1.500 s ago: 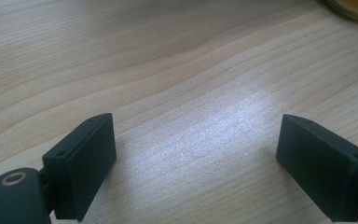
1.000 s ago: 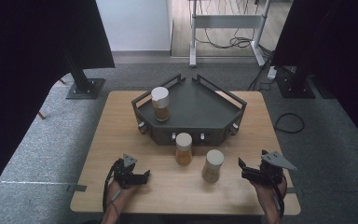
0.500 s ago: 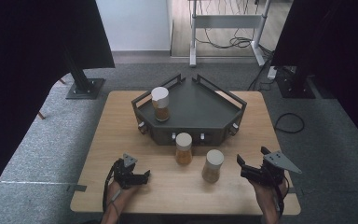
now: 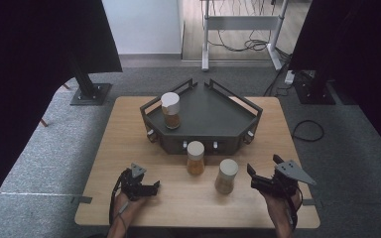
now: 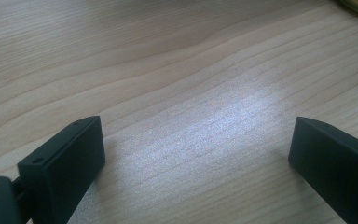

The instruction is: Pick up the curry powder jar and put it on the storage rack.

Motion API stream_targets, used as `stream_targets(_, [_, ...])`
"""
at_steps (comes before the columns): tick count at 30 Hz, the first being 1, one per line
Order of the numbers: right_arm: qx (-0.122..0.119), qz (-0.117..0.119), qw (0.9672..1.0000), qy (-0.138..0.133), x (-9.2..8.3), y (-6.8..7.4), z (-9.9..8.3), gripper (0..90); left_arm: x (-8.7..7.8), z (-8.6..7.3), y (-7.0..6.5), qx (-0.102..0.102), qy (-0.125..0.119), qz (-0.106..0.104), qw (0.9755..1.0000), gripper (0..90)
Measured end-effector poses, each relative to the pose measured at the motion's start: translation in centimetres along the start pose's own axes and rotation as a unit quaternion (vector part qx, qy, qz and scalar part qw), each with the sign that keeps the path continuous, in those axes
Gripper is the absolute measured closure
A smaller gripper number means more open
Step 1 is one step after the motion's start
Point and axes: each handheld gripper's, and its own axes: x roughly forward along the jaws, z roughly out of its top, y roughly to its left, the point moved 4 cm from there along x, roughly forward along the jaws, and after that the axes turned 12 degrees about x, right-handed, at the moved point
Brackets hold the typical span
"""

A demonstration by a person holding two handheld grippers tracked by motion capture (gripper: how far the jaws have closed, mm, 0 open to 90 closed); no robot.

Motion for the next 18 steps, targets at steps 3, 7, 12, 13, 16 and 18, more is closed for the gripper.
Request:
stream_targets(3, [-0.003,0.002,1.0000,0.001,0.2,0.4,0.0,4.9,0.0,0.0,0.0,0.000,0.000,0.000,1.0000,3.2])
stream_targets(7, [-0.007,0.004,1.0000,0.001,0.6,1.1,0.2,5.0,0.0,0.0,0.0,0.000,0.000,0.000,1.0000,3.2])
stream_targets(12, [-0.009,0.007,0.9999,0.002,1.1,2.2,0.3,5.0,0.0,0.0,0.0,0.000,0.000,0.000,1.0000,3.2])
stream_targets(13, [-0.009,0.007,0.9999,0.002,1.2,2.4,0.3,5.0,0.0,0.0,0.0,0.000,0.000,0.000,1.0000,3.3])
stream_targets(16, [-0.009,0.011,0.9999,0.003,1.6,2.9,0.3,5.0,0.0,0.0,0.0,0.000,0.000,0.000,1.0000,3.2])
stream_targets(18, [-0.014,0.011,0.9998,0.004,1.9,3.4,0.3,5.0,0.0,0.0,0.0,0.000,0.000,0.000,1.0000,3.2])
